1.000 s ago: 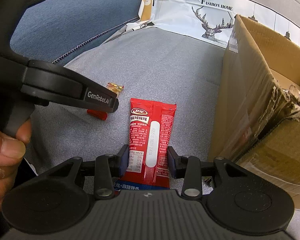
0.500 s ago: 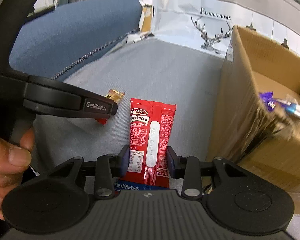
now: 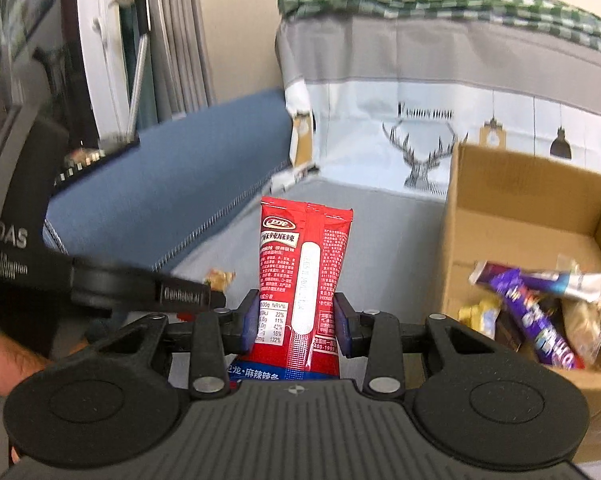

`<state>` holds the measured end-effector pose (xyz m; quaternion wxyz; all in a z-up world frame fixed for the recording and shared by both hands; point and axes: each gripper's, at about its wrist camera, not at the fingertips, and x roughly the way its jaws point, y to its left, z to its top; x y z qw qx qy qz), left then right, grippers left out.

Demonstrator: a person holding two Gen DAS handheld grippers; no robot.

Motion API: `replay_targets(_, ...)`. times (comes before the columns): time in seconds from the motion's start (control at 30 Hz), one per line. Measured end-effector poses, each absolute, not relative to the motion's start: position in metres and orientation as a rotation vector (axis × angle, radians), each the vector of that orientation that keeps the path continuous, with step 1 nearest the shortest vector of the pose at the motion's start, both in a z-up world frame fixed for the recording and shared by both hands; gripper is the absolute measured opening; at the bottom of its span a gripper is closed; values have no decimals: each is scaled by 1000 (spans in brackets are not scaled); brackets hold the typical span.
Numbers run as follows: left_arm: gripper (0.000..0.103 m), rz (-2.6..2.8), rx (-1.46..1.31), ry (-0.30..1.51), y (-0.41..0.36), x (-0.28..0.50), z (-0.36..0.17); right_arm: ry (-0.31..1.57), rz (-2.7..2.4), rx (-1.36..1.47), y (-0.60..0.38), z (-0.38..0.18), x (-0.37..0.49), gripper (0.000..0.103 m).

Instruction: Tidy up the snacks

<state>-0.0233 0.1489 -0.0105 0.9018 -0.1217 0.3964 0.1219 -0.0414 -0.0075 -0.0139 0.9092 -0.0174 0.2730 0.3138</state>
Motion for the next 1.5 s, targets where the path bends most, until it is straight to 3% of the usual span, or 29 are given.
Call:
replay_targets(0.37,19,203,-235,742,119,-26,29,452,617,69,-50,11,-33,39)
replay_targets(0.67,19,12,-223,598,52,25,94,276,311,169,-112,30,-11,40)
replay_targets(0.73,36,-62,-220,558,38,44,114,260,224,164,-126,28,-2,48)
replay_targets(0.77,44,-93,-220,541,31,52,125,270,202,156,-132,27,4,67)
replay_targets(0.8,44,-113,-218,514,26,58,136,283,180,151,-138,25,9,75)
replay_targets(0.93,45,-155,-215,453,14,62,161,296,135,212,-162,22,16,74)
replay_targets(1.07,59,-161,-218,480,9,45,146,326,116,236,-174,17,20,76)
replay_targets(1.2,72,-122,-184,528,6,14,109,386,110,240,-178,13,21,96)
replay_targets(1.27,80,-98,-165,541,2,-3,92,416,117,236,-178,15,17,101)
replay_targets(1.5,101,-102,-141,605,-6,-22,54,520,105,193,-192,35,3,102)
